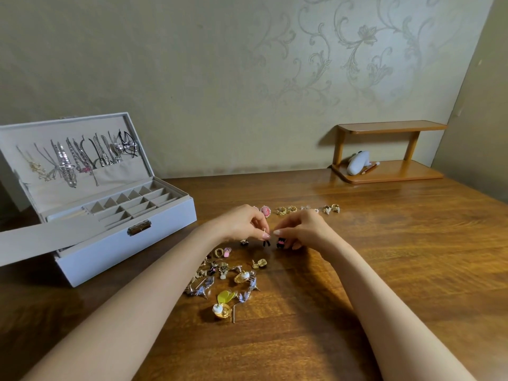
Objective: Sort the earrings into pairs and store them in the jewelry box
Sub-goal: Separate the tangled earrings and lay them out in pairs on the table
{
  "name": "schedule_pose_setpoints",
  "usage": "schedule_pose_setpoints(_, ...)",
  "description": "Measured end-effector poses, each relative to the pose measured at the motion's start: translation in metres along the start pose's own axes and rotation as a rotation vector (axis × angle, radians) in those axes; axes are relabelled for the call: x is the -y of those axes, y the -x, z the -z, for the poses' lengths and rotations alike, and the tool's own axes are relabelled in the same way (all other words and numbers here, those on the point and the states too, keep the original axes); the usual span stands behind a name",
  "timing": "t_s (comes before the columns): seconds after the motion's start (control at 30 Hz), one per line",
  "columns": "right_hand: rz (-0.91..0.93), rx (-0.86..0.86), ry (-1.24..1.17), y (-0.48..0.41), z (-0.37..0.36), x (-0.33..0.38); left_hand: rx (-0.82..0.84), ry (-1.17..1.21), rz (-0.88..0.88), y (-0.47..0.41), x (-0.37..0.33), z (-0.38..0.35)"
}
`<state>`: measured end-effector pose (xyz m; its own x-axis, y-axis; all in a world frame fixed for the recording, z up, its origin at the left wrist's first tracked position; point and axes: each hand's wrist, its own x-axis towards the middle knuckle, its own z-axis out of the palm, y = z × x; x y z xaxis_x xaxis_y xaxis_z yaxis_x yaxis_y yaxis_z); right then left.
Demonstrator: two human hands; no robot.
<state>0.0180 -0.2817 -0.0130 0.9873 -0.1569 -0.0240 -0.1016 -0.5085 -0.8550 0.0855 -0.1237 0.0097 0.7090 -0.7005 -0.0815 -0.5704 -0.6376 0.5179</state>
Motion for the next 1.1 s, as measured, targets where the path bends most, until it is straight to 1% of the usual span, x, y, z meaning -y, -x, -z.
schedule_pose_setpoints(0.1, 0.008, 0.048, 0.051, 0.0, 0.001, 0.0, 0.021, -0.01, 0.012, -0.002, -0.001, -0.001)
schedule_pose_setpoints(0.3, 0.072, 0.026, 0.088, -0.001, -0.002, -0.003, 0.007, -0.001, 0.071, -0.009, 0.002, -0.009)
schedule_pose_setpoints(0.4, 0.089, -0.009, 0.114, -0.003, -0.004, -0.006, -0.004, 0.008, 0.075, -0.012, 0.002, -0.009)
schedule_pose_setpoints(0.53, 0.098, -0.07, 0.12, -0.003, -0.008, -0.007, -0.023, -0.096, 0.086, -0.015, 0.005, -0.008)
schedule_pose_setpoints(0.77, 0.143, -0.175, 0.16, -0.006, -0.012, -0.011, -0.11, -0.131, 0.06, -0.015, 0.016, -0.009)
schedule_pose_setpoints(0.9, 0.166, -0.229, 0.189, -0.008, -0.013, -0.012, -0.157, -0.107, 0.039, -0.014, 0.015, -0.01)
schedule_pose_setpoints(1.1, 0.15, -0.271, 0.189, -0.011, -0.017, -0.014, -0.081, -0.124, 0.042, -0.016, 0.014, -0.012)
